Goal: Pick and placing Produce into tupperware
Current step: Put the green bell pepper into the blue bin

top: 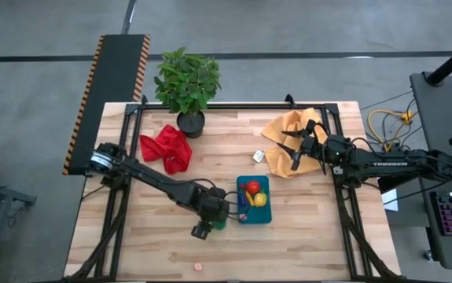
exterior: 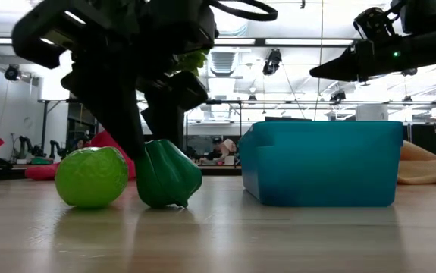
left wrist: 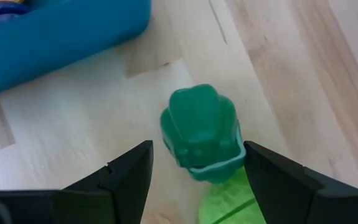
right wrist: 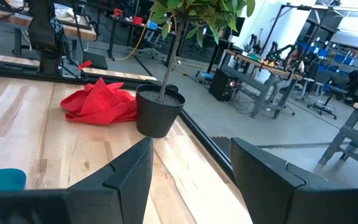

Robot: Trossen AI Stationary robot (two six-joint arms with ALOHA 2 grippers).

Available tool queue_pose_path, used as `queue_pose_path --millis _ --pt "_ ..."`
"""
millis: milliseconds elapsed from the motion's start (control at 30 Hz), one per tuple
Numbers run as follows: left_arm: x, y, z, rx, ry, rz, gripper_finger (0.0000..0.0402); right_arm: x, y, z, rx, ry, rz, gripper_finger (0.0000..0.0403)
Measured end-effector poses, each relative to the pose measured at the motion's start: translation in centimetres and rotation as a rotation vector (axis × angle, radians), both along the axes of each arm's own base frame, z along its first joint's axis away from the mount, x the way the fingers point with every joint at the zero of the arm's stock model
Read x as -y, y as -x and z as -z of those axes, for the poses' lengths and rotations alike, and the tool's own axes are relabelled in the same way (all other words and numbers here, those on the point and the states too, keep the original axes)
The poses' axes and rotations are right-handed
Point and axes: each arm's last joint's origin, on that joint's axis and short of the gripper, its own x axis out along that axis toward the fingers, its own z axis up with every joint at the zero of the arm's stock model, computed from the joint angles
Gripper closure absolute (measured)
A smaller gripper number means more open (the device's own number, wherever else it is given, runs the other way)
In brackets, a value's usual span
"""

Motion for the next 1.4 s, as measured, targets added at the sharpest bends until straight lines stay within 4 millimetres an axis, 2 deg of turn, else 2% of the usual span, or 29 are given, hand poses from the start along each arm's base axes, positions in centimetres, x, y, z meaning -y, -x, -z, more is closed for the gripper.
queue_pose_path --millis 600,1000,1400 --pt "-0.1 -0.1 0.3 0.001 0.033 0.012 0.0169 0.0 0.0 0.0 -0.004 0.006 0.0 0.0197" --pt "0.1 -0.8 2.6 -0.037 0.034 0.019 0.0169 0.0 0.0 0.0 -0.004 0.006 0.0 0.0197" --pt "-0.1 -1.0 2.4 -0.023 0.038 0.015 0.0169 0.0 0.0 0.0 -0.005 0.006 0.0 0.0197"
